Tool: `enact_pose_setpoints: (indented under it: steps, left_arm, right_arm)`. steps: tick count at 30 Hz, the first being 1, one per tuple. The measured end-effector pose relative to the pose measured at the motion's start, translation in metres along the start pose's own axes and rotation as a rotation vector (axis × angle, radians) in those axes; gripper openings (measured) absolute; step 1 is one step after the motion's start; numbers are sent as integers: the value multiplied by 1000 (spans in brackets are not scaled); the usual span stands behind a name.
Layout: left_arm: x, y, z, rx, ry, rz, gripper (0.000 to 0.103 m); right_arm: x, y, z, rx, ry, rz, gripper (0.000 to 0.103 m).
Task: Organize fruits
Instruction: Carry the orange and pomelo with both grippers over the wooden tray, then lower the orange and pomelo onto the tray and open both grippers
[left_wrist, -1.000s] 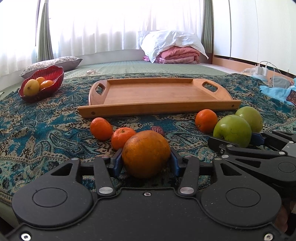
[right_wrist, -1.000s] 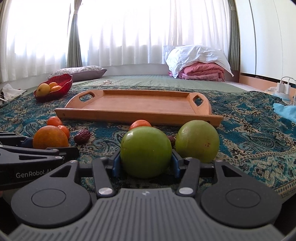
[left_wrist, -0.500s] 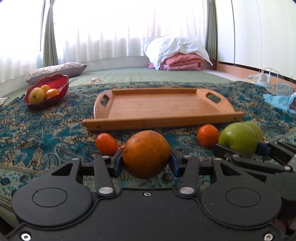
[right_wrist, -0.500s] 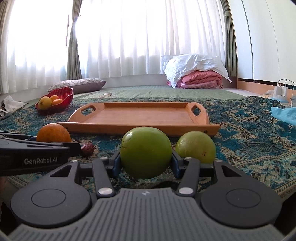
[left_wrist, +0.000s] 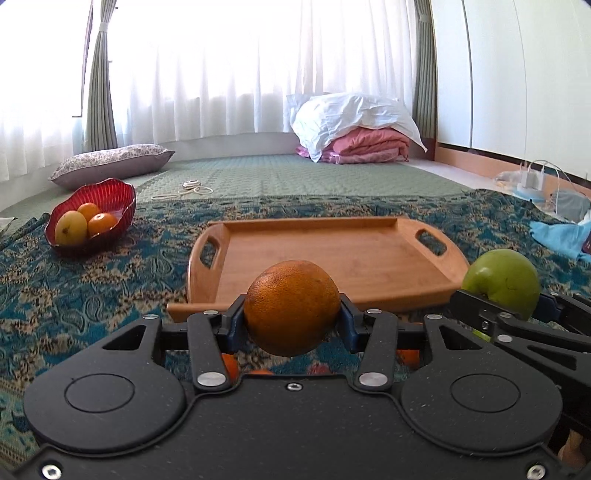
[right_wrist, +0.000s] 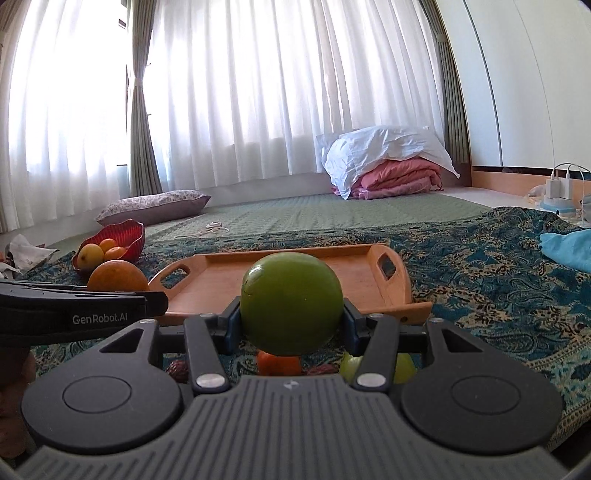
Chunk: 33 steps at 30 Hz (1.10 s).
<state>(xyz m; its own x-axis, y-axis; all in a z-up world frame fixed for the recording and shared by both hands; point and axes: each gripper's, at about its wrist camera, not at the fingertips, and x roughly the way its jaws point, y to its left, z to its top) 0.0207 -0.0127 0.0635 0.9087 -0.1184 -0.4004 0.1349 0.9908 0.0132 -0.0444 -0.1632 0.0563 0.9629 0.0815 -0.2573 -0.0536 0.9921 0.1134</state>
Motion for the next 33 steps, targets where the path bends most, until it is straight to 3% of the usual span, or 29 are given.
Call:
enact_pose_setpoints:
  steps: [16, 24, 33]
  left_arm:
    - [72, 28, 70, -88, 45, -1, 46]
    - [125, 40, 90, -133, 114, -33, 46]
    - [183, 43, 82, -99, 223, -15, 46]
  right_arm:
    - [78, -34, 72, 33, 54, -9, 55]
    - [129, -56, 88, 74, 157, 0, 55]
    - [182, -64, 82, 47, 301, -18, 55]
